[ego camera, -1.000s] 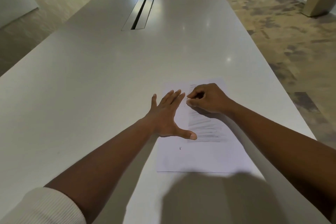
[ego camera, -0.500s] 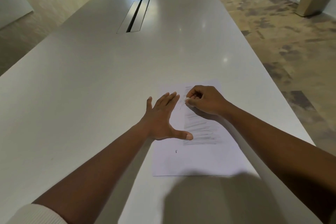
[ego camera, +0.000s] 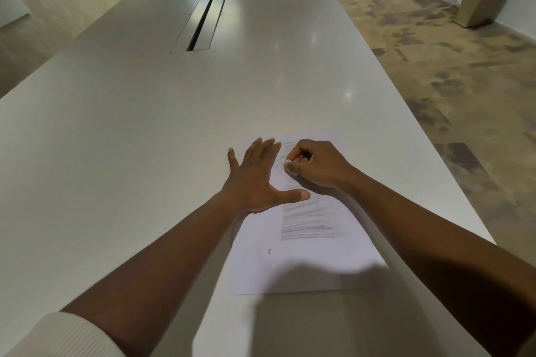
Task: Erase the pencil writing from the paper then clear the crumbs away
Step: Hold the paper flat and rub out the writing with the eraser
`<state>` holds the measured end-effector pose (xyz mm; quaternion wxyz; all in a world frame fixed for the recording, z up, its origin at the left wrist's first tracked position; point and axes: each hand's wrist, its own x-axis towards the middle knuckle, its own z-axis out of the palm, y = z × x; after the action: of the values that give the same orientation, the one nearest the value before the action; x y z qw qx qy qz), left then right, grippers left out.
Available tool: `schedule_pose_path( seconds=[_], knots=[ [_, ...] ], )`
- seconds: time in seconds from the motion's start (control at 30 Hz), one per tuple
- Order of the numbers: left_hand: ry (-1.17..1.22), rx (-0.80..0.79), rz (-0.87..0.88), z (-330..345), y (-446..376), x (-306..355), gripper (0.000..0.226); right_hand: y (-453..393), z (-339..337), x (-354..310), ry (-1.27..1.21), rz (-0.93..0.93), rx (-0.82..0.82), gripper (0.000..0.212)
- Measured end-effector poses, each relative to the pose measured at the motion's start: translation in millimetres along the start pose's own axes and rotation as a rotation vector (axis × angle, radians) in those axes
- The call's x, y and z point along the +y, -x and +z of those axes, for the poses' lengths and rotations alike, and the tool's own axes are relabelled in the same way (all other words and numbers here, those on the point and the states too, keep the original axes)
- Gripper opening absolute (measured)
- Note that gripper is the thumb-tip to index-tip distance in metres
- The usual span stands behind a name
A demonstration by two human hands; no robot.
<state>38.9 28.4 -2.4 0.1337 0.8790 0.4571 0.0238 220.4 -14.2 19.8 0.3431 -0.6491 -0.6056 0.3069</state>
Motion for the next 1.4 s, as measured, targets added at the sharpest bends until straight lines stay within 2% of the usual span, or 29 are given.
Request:
schedule_pose_path(
  seconds=[0.2,0.43,0.6,0.67,0.8,0.87,0.97,1.1,1.17,1.3,1.4],
  knots=[
    [0.020,0.038,-0.015,3,-5,-2,0.146,-4,1,-4,0.056,-0.027,-0.047,0.006],
    [0.015,0.000,-0.024,0,-6,-1,0.149,-2,2,-6,0.099,-0.105,-0.024,0.006],
    [-0.029,-0.025,-0.022,-1,-8,-1,0.144,0,4,-10,0.167,-0.186,-0.114,0.003],
    [-0.004,-0.018,-0.023,-1,-7,-1,0.147,-4,2,-10,0.170,-0.171,-0.076,0.002],
    [0.029,-0.022,-0.032,-1,-6,0,0.152,-18,-6,-9,0.188,-0.114,0.107,0.008],
    [0.027,-0.027,-0.034,-2,-6,0,0.151,-21,-6,-10,0.202,-0.115,0.117,0.007],
    [0.006,-0.033,-0.030,-2,-7,0,0.149,-11,0,-16,0.176,-0.158,0.019,0.004],
    [-0.010,-0.048,-0.022,-4,-7,-1,0.143,-2,10,-23,0.280,-0.288,-0.149,0.009],
    [-0.015,-0.046,-0.022,-5,-6,0,0.145,-7,7,-23,0.278,-0.274,-0.124,0.009],
    [0.017,-0.046,-0.033,-5,-4,2,0.150,-24,-3,-22,0.330,-0.221,0.039,0.008],
    [0.015,-0.041,-0.037,-6,-4,2,0.151,-26,-4,-20,0.355,-0.230,0.073,0.009]
  ],
)
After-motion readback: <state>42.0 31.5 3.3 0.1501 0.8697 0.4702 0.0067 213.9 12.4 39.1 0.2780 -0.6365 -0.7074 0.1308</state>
